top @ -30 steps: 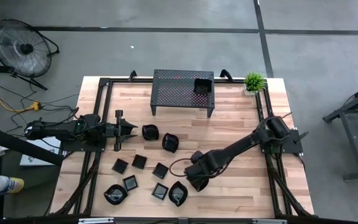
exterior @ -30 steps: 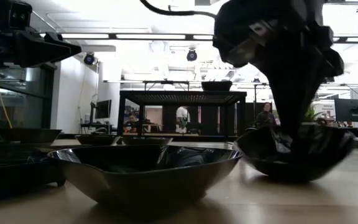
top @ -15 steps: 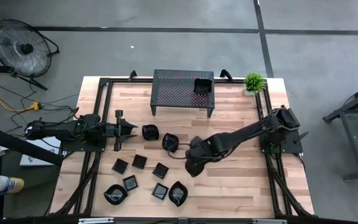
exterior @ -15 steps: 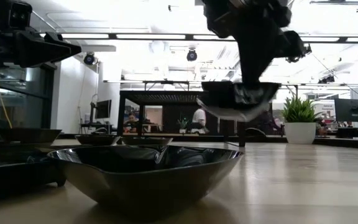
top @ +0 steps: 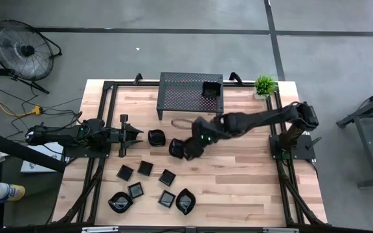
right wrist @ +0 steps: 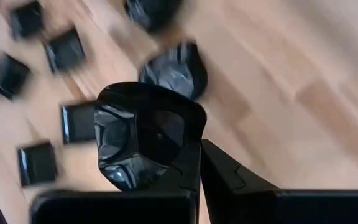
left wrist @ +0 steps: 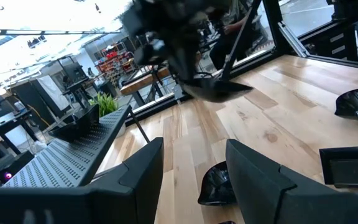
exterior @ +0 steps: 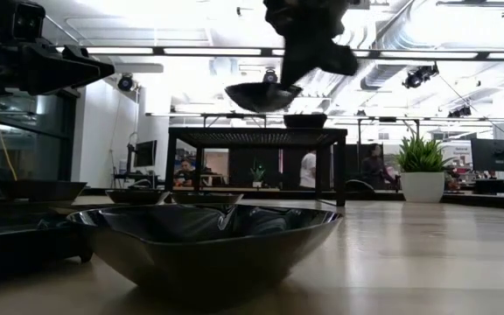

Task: Pick & Place Mini shaped plates
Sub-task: Put the black leaf shaped plate on the shelf

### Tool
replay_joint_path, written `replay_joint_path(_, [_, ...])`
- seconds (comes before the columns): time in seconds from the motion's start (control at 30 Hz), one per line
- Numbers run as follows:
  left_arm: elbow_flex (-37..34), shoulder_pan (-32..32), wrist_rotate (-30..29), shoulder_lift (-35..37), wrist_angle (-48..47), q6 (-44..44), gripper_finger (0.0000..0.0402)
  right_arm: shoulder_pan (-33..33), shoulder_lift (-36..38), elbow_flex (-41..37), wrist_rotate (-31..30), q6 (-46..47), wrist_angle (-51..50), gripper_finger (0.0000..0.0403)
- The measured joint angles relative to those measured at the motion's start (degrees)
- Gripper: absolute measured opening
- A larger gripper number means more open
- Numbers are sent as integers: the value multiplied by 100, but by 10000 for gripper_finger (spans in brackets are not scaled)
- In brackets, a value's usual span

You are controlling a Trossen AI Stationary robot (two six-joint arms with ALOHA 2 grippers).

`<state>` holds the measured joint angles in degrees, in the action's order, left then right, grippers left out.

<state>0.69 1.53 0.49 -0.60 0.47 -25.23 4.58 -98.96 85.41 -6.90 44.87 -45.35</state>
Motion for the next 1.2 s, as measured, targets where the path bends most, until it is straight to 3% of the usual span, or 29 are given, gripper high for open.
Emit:
replay_joint_path(0.37, [0,0,2,-1,0,0,170,-1539,87,2,920,-1275,1576,0])
replay_joint_path(0.7, [0,1,2,-2,0,1,170,-2733,92,2,1155,-1493,1975,0])
replay_joint_path(0.97, [0,1,2,-2,0,1,170,-3172,79,2,1165,-1088,1994,0])
replay_joint_path(1.2, [0,-1,2,-1,0,0,170,-3133,72,2,1119,-728,1994,0])
